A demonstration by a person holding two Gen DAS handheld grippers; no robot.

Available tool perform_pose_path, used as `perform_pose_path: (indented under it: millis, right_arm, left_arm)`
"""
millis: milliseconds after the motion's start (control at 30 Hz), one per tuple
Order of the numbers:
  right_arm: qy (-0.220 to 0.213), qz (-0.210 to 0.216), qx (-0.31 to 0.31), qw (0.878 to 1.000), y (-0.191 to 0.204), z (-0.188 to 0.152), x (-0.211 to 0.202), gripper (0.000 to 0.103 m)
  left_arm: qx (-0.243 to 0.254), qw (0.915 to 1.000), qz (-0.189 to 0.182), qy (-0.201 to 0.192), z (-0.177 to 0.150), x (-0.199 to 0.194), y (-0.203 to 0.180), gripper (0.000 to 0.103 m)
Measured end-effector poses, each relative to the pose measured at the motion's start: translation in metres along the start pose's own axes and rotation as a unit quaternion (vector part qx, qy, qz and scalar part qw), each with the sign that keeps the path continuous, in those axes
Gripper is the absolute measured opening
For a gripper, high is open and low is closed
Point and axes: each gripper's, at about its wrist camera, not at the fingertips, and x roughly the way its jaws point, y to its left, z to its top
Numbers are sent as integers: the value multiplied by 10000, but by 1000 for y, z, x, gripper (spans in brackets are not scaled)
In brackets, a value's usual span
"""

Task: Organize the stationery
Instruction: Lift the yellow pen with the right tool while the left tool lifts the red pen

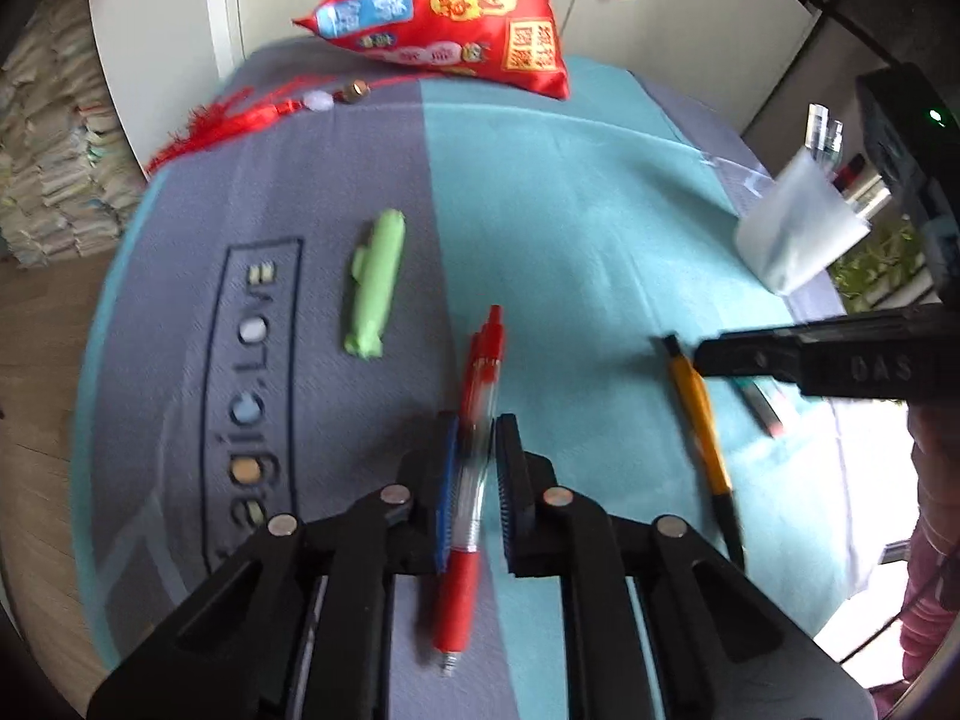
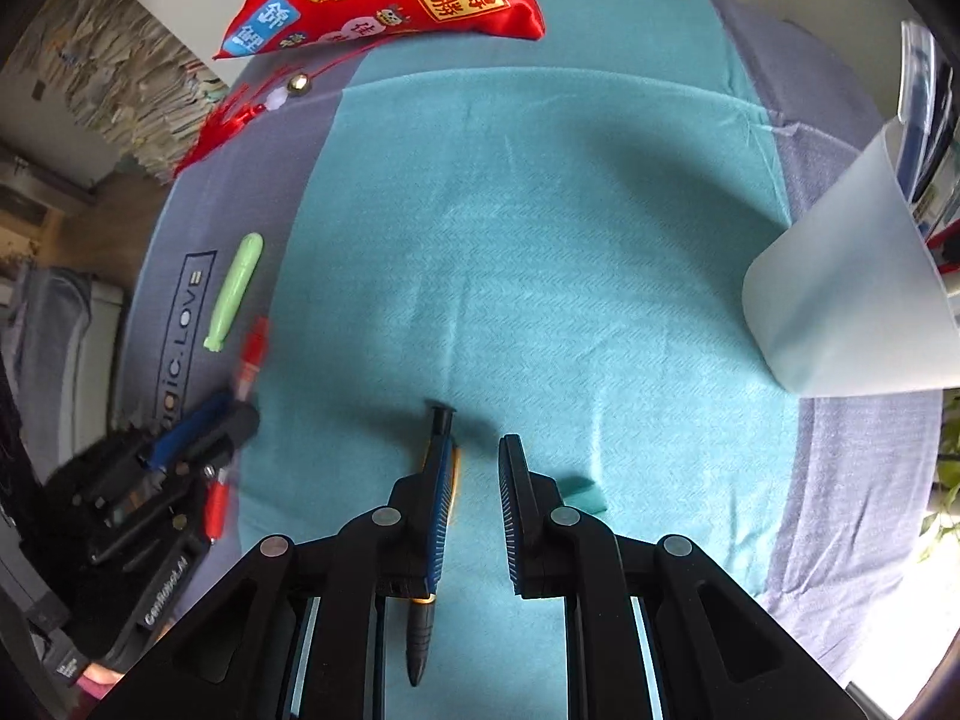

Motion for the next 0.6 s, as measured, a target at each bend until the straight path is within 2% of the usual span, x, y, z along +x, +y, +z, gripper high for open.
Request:
perform_pose_path:
  millis: [33, 167, 200, 300, 367, 533, 600]
  right_arm:
    - [-18, 42, 59, 10000, -2, -1, -1, 17]
    - [-114, 60, 29, 9999, 4, -4, -2, 34]
    - [-98, 59, 1, 9999, 6, -5, -1, 34]
    - [-56, 46, -101, 9999, 19, -3, 6, 34]
    - [-101, -121, -202, 9997, 28, -3, 9, 34]
    - [-173, -424, -482, 9978, 41, -4, 16, 33]
    - [-205, -564, -610, 9963, 44, -5, 17, 18]
  left_arm:
    - [27, 10000, -38, 36, -4, -2, -1, 10]
    - [120, 9998, -142, 102, -15, -10, -7, 10]
    - [122, 9998, -139, 65, -15, -13, -8, 10]
    - [181, 9998, 35, -106, -13, -20, -11, 17]
    - [227, 9995, 106, -171, -10, -22, -13, 32]
    - [530, 9979, 354, -147, 3, -7, -23, 33]
    - [627, 9975, 329, -44, 8, 0, -24, 34]
